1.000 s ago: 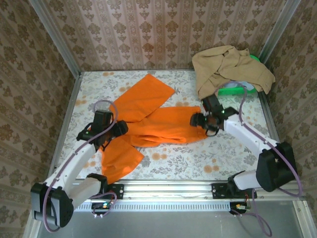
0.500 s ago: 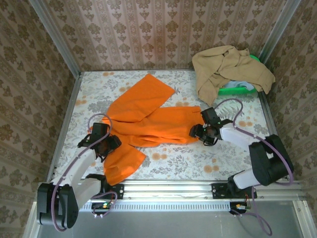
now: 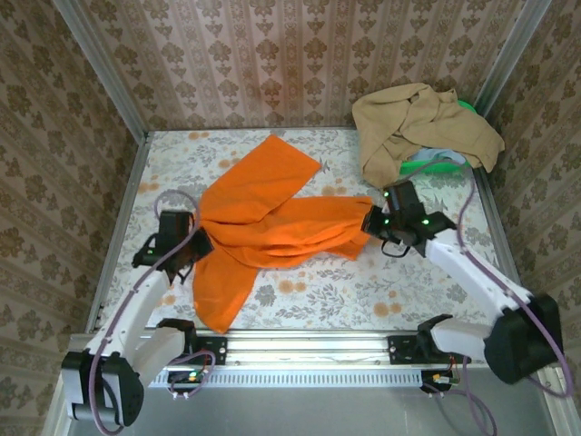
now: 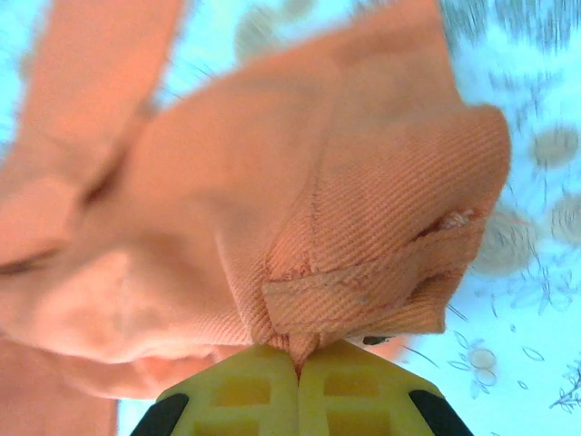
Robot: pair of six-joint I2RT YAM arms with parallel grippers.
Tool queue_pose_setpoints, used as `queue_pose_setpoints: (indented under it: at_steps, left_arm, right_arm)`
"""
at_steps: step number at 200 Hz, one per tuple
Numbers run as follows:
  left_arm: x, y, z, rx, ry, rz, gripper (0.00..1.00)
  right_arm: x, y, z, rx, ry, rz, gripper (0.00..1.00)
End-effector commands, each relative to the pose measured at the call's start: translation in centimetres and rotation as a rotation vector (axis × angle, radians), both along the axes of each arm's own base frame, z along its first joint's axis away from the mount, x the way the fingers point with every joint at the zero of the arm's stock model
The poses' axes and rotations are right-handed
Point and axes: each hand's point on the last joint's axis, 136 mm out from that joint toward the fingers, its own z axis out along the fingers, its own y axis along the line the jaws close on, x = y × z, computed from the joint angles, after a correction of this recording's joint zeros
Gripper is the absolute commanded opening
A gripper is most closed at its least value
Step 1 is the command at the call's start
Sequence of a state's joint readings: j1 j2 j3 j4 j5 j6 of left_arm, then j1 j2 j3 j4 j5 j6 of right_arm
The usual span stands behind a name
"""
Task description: Fold and stack the trousers
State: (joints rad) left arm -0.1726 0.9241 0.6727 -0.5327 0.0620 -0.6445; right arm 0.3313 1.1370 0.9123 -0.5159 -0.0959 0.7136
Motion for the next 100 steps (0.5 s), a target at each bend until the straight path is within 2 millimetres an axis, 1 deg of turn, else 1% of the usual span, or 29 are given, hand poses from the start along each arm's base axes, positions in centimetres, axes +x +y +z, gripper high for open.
queue_pose_setpoints:
  at_steps: [1, 5, 21, 33, 49, 61, 79, 89, 100]
  left_arm:
    - [1.4, 0.7, 4.2, 0.058, -0.085, -0.023, 0.00]
    - [1.7, 0.8, 4.8, 0.060, -0.098, -0.023, 0.00]
    - [2.8, 0.9, 7.2, 0.068, -0.143, -0.022, 0.00]
    - [3.4, 0.7, 8.8, 0.053, -0.172, -0.027, 0.00]
    - [3.6, 0.6, 11.0, 0.054, -0.214, -0.039, 0.00]
    - [3.2, 1.4, 12.7, 0.086, -0.242, -0.026, 0.00]
    - [2.8, 3.1, 15.5, 0.119, -0.298, 0.010, 0.00]
    - [2.8, 3.6, 16.1, 0.110, -0.305, 0.020, 0.00]
    - [3.0, 3.5, 16.0, 0.088, -0.300, 0.013, 0.00]
  right_arm:
    - [-1.3, -2.7, 3.5, -0.095, -0.053, -0.050, 0.00]
    - [-1.4, -3.1, 4.2, -0.102, -0.069, -0.061, 0.00]
    - [-1.6, -5.6, 5.9, -0.132, -0.109, -0.139, 0.00]
    - [-1.7, -7.4, 7.3, -0.101, -0.147, -0.210, 0.00]
    - [-2.3, -9.0, 9.2, -0.068, -0.195, -0.256, 0.00]
    - [-2.9, -9.7, 10.4, -0.069, -0.211, -0.270, 0.00]
    - [-3.5, -10.6, 11.2, -0.080, -0.222, -0.293, 0.00]
    - [-3.3, -11.0, 11.1, -0.081, -0.212, -0.307, 0.00]
    - [-2.8, -11.3, 10.9, -0.067, -0.198, -0.322, 0.01]
